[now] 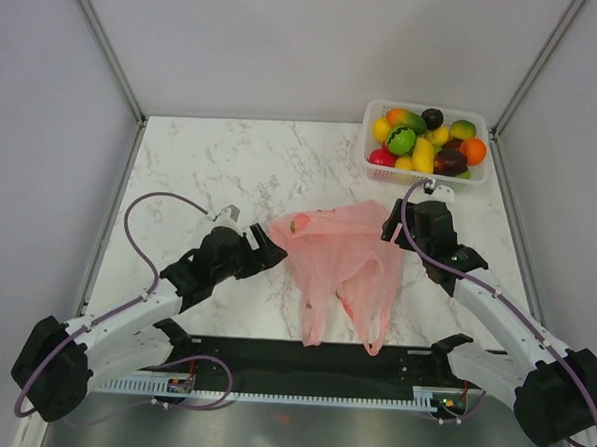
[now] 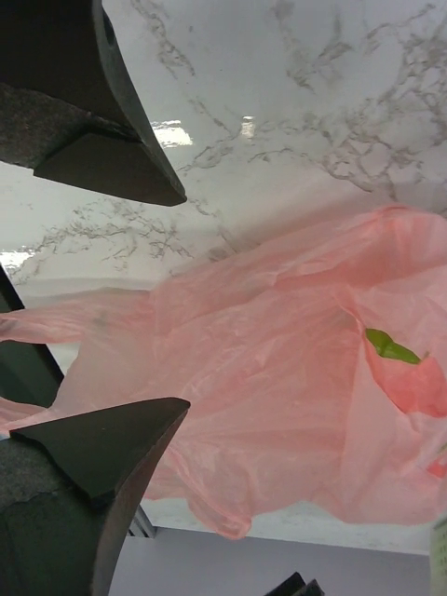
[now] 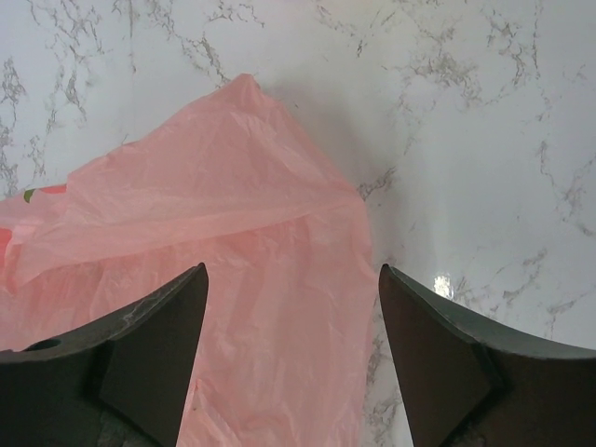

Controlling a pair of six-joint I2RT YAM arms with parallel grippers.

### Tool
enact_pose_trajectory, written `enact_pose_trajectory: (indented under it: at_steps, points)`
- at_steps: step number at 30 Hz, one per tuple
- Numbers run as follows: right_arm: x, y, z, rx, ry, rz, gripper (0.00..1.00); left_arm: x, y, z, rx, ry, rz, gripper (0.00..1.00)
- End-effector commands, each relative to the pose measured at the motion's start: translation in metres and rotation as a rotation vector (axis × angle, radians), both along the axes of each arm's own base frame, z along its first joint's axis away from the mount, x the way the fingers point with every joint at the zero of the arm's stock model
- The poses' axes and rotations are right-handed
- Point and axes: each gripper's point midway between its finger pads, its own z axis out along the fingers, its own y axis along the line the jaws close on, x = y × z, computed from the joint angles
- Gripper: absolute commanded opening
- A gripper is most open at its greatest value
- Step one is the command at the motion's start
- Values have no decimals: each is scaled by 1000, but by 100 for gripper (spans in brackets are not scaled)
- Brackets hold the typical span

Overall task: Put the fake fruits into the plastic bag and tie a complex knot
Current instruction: Adjust the plastic bag at the center of the board.

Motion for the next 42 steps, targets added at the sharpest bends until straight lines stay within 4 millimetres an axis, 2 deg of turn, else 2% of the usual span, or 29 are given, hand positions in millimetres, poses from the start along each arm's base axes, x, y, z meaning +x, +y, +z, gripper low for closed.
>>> enact_pose_trajectory:
  at_steps: [1,6,11,13,15,17,18,20,26,27,28,29,32,33,34,37,38,39,41,42]
  points:
    - [3,8,19,48,-23,12,83,5,-10,-3,-43,16,66,91]
    - [-5,15,4,80,44,31,83,5,-25,-23,-38,43,27,91]
    - [-7,26,-9,147,59,50,83,13,-41,-25,-28,25,-1,89]
    - [-6,28,-13,170,55,42,82,15,-47,-31,-26,40,-7,86]
    - [-3,30,-15,189,46,36,81,21,-53,-29,-50,29,-5,84]
    - [-5,33,-26,212,66,30,80,23,-59,-35,-51,40,-18,78]
    - [-2,35,-26,225,56,31,79,28,-65,-31,-64,30,-22,76]
    - [-4,38,-37,248,80,26,78,31,-70,-41,-49,54,-27,71]
    - [0,48,-58,305,88,25,74,48,-89,-28,-93,-8,-27,63]
    - [0,48,-66,299,106,21,74,52,-94,-22,-103,-25,-34,56]
    - [-1,48,-73,295,119,19,74,54,-99,-18,-104,-41,-45,53]
    - [0,48,-76,298,124,12,73,55,-103,-24,-94,-35,-52,49]
    - [1,46,-91,285,146,-4,72,63,-115,-18,-99,-65,-68,29]
    - [2,45,-94,281,148,-11,72,65,-117,-20,-97,-67,-70,7]
    - [1,44,-97,274,153,-18,72,67,-118,-18,-91,-79,-73,2]
    - [2,40,-100,253,151,-25,71,69,-107,-12,-52,-114,-49,2]
    - [2,39,-100,246,151,-28,71,66,-99,-18,-8,-95,-39,2]
    - [2,38,-101,237,150,-27,71,66,-92,-9,15,-119,-37,2]
    - [2,33,-103,209,158,-39,70,63,-74,-12,106,-97,-13,2]
    - [5,29,-103,177,152,-50,70,66,-63,-2,143,-125,12,2]
